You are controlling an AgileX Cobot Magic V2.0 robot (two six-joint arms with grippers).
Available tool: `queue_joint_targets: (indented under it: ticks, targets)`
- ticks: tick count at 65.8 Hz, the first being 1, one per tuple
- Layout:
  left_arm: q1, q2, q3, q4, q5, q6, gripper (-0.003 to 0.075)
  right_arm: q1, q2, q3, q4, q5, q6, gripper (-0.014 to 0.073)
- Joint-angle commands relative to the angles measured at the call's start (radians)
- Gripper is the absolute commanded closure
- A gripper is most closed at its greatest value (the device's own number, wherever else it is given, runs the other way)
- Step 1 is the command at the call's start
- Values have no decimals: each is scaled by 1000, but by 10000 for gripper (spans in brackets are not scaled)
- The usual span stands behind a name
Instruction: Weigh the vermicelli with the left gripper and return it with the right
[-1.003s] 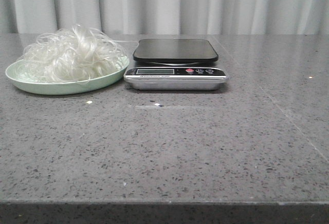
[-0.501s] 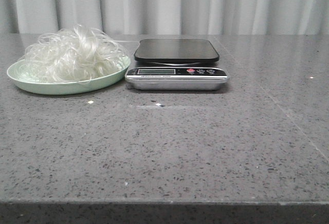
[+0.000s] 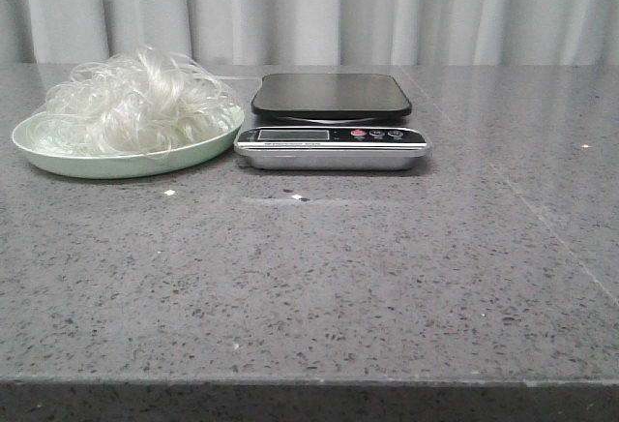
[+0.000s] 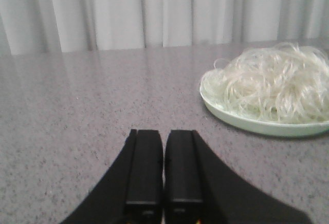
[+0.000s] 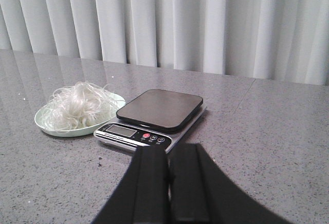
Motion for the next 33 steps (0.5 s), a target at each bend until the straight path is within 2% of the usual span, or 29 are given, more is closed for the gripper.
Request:
queue_joint_targets:
  ticks: [1, 33]
  targets:
    - [9, -23, 7, -7, -105, -1, 594, -3, 10, -25, -9, -82, -7, 427]
    - [11, -23, 7, 2, -115, -46, 594, -3, 10, -25, -9, -81, -7, 427]
